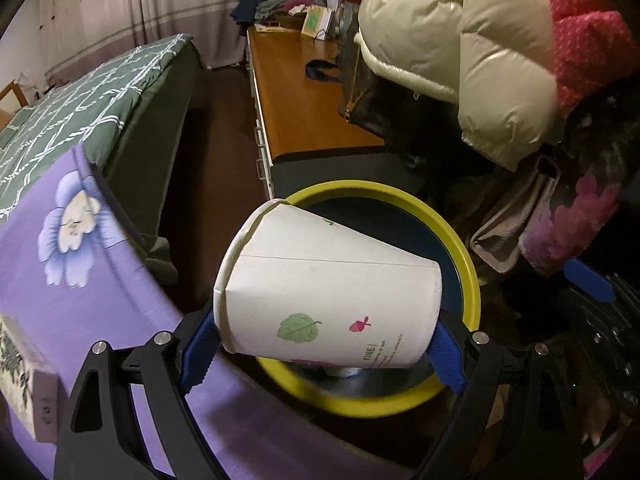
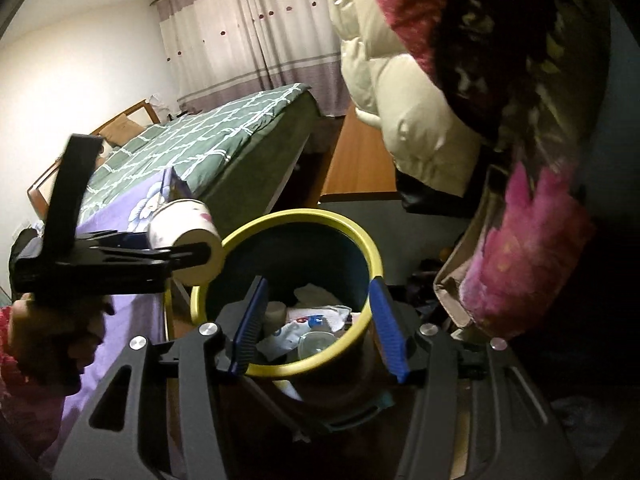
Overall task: Collect trash
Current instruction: 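Carry the paper cup over the yellow bin and open the left gripper, then move the right gripper to the white printed box and grasp it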
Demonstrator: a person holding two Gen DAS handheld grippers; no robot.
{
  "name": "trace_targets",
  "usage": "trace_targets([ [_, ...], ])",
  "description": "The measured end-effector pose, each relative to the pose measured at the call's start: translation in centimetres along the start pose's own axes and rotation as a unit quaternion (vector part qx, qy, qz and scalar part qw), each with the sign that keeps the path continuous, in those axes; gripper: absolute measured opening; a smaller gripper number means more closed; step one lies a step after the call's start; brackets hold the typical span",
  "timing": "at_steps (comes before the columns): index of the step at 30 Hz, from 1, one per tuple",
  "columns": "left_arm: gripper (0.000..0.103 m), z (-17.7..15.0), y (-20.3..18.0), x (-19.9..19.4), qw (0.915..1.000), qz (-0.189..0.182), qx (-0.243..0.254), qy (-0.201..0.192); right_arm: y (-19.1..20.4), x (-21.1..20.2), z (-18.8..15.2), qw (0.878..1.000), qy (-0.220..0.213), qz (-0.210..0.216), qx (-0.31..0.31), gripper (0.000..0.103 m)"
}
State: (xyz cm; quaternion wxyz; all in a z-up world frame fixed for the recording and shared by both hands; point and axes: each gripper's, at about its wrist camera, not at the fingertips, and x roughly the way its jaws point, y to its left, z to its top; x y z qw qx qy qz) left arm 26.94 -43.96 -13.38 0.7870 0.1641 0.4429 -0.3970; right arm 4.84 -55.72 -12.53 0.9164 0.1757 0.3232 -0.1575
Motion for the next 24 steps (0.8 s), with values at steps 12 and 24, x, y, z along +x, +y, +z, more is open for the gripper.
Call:
trace_targets([
  [12,0.096,-1.1,2.2,-2.7,0.9987,0.026,-0.032,-0.031,0.2,0.7,0.0,1.000,0.007,0.010,0.006,0.053],
  [24,0.098,-8.7,13.3,-15.2,0.9769,0.119,-0.122,-0.129,6.6,3.7,0.4,0.997,0.038,0.057,-0.044,0.054],
])
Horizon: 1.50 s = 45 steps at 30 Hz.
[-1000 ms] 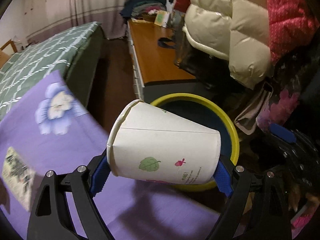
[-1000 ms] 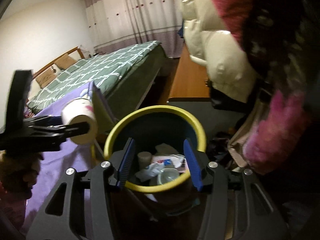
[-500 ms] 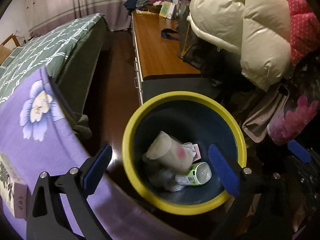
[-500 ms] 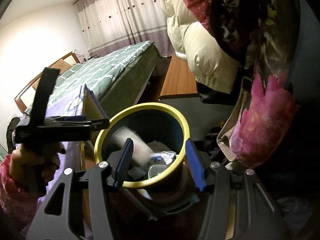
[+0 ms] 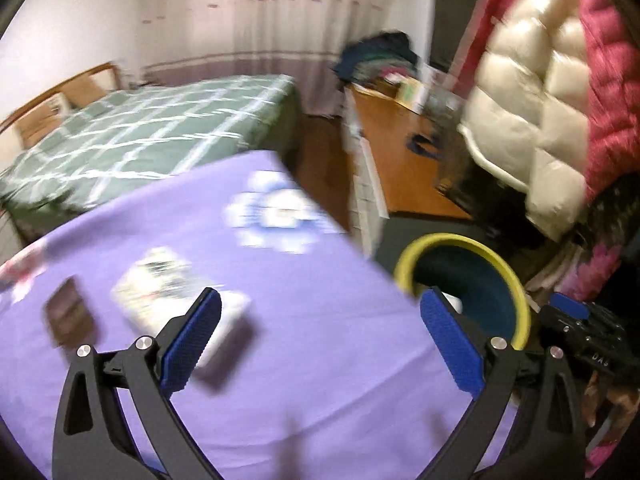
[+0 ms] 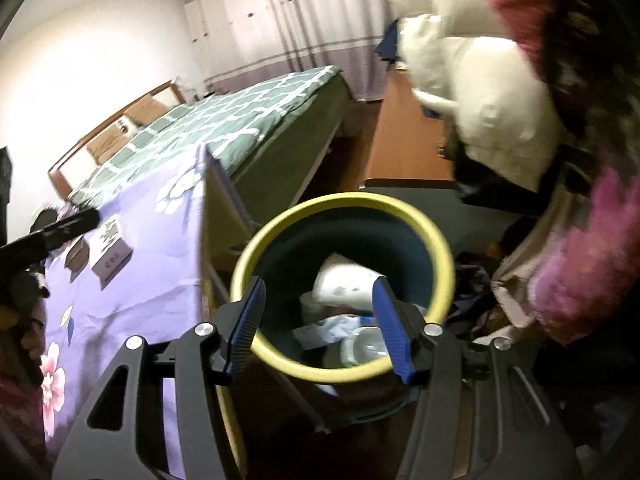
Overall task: Collect trash
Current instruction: 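Move the right gripper to the white printed box and grasp it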
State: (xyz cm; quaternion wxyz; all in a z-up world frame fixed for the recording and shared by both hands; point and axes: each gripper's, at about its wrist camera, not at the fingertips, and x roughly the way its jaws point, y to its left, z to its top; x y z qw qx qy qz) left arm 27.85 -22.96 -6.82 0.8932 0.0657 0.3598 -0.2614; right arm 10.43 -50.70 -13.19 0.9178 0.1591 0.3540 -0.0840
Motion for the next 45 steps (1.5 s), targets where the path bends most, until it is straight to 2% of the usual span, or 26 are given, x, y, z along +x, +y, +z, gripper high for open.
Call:
trace_targets([
  [4,0.098,-1.5,6.6,-3.3,0.9969,0.058,-0.042,-0.033,3.7,1.7,0.8,0.999,0.012,0.023,-0.030,0.054],
  [8,0.098,-3.0,13.0,-5.5,0.9890,0.111,-0.085,-0.050,8.8,3.9,1.9,0.995,0.024,0.062,-0.069,0.058],
  [11,0.098,-4.3,17.6,-6.1,0.9807,0.146,-0.119,-0.054,12.7,5.5,2.5,0.991,0.033,0.091,-0.094,0.060],
  [14,0.098,-5.9,21.5,-6.0,0.9686,0.194,-0.143,-0.062,17.0,7.5,3.2,0.984,0.044,0.118,-0.125,0.061],
  [16,0.098,-7.0,23.5,-5.6,0.9627,0.204,-0.167,-0.062,20.1,8.8,3.6,0.978,0.050,0.140,-0.147,0.066],
  [18,0.098,-8.0,25.3,-5.2,0.9585,0.198,-0.199,-0.052,22.7,10.0,4.0,0.970,0.060,0.161,-0.170,0.078],
  [21,0.098,-8.6,26.5,-5.0,0.9553,0.201,-0.211,-0.049,26.5,12.0,4.2,0.960,0.063,0.171,-0.214,0.089],
  [25,0.098,-8.9,26.9,-5.1,0.9508,0.202,-0.227,-0.059,29.2,14.3,3.8,0.950,0.073,0.152,-0.262,0.091],
  [27,0.098,-9.0,27.0,-4.9,0.9512,0.200,-0.228,-0.057,29.6,15.2,3.4,0.946,0.083,0.150,-0.275,0.091],
  [35,0.098,-8.7,25.4,-4.9,0.9528,0.206,-0.216,-0.058,28.5,17.1,2.6,0.948,0.120,0.174,-0.240,0.091],
  [40,0.098,-8.7,25.4,-4.7,0.9521,0.205,-0.219,-0.057,29.1,15.7,1.9,0.944,0.103,0.191,-0.249,0.091],
  [43,0.098,-8.8,25.4,-4.5,0.9524,0.202,-0.221,-0.055,29.8,15.3,1.3,0.942,0.100,0.182,-0.263,0.091],
  [45,0.098,-8.8,25.2,-4.3,0.9527,0.205,-0.218,-0.053,29.9,15.6,1.3,0.944,0.104,0.176,-0.259,0.087],
])
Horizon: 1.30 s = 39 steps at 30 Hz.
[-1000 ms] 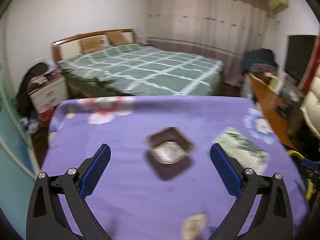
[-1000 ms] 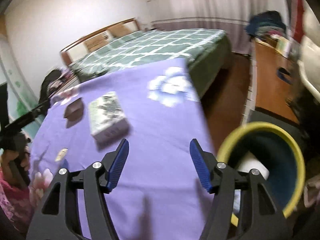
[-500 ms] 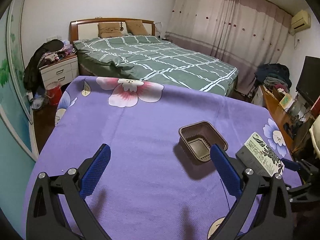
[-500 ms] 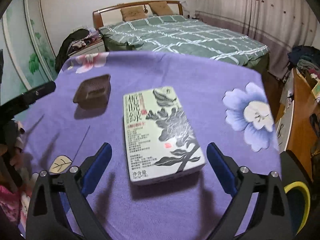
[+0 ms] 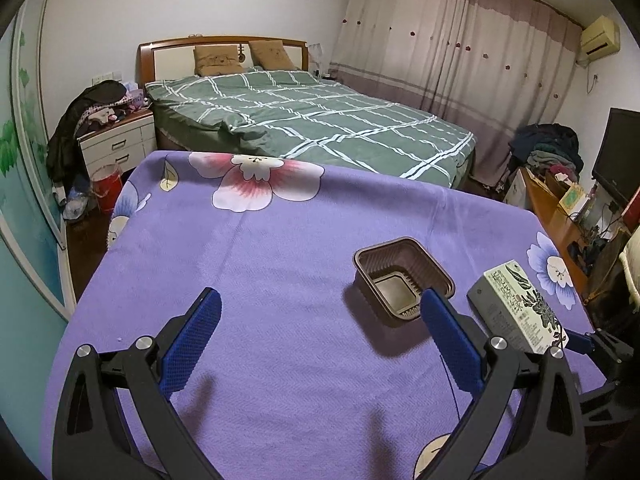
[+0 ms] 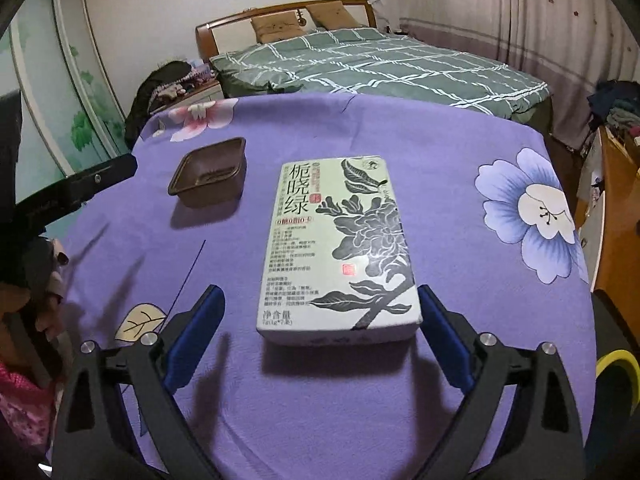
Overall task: Collect trash
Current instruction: 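Move the right gripper to the white printed box and grasp it, then carry the white box over the yellow bin and open the right gripper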
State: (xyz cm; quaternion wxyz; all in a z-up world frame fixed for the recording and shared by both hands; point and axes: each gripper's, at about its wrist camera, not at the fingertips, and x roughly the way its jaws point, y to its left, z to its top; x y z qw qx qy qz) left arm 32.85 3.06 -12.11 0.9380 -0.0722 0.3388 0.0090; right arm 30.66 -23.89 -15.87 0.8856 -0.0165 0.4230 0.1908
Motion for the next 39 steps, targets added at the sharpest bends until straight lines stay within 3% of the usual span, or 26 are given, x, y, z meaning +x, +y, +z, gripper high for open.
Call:
trace_targets([
  [4,0.098,-0.1,-0.3,0.2,1.0000,0.004,0.004,0.001,-0.7,0.7,0.2,1.000,0.012,-0.006,0.020,0.083],
  [6,0.098,-0.2,-0.4,0.3,1.0000,0.006,0.008,0.001,-0.6,0.7,0.2,1.000,0.011,-0.021,0.019,0.072],
  [17,0.098,-0.2,-0.5,0.2,0.9999,0.008,0.009,-0.002,-2.3,-1.6,0.1,0.997,-0.023,-0.033,0.058,0.070],
  [26,0.098,-0.1,-0.6,-0.1,0.9999,0.005,0.012,-0.006,-4.0,-8.3,-1.6,0.990,-0.088,-0.041,0.106,0.070],
  [32,0.098,-0.3,-1.0,-0.1,0.9999,-0.003,0.016,0.001,-9.8,-13.5,-6.3,0.967,-0.113,-0.130,0.187,0.070],
  [39,0.098,-0.5,-1.7,-0.2,0.9996,-0.007,0.028,0.002,-17.4,-15.9,-11.2,0.931,-0.095,-0.217,0.277,0.070],
])
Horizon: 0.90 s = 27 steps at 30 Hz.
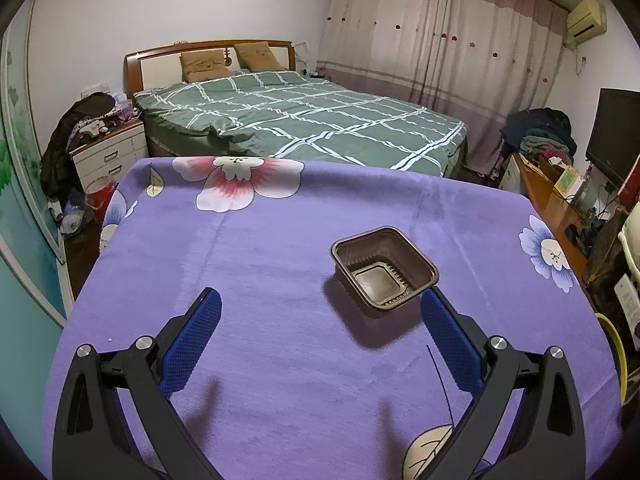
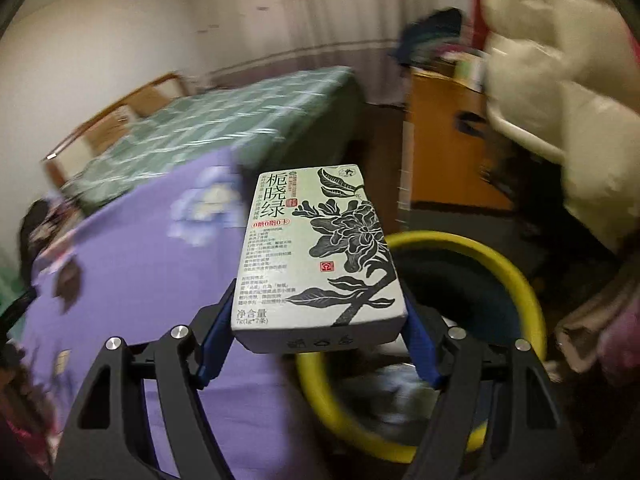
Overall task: Collect trash
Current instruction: 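Carry the white box over the yellow bin and open the right gripper, then grasp the brown plastic tray by its rim with the left gripper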
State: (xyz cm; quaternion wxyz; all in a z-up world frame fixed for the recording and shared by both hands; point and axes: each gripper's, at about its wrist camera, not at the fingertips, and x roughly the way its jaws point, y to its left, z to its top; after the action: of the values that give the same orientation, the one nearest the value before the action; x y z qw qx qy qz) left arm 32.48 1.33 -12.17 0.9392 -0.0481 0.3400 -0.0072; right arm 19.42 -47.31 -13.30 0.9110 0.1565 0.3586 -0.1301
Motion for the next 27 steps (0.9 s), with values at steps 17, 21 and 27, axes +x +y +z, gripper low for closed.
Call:
trace_targets([
  [17,0.098,-0.5,-1.5,1.0,0.9993,-0.014,0.024,0.026,11.8,2.1,1.1,0.993,-0.019,0.082,-0.076,0.082],
  [21,0.098,-0.6,-2.7,1.9,0.9980,-0.022,0.031,0.051,14.3,3.7,-0.2,0.989,0.009,0.094,-0.110,0.082],
  [27,0.098,0.5,-4.8,4.2,0.9950,-0.020,0.041,0.088,14.4,3.3,-0.9,0.988,0.002,0.105,-0.114,0.082],
])
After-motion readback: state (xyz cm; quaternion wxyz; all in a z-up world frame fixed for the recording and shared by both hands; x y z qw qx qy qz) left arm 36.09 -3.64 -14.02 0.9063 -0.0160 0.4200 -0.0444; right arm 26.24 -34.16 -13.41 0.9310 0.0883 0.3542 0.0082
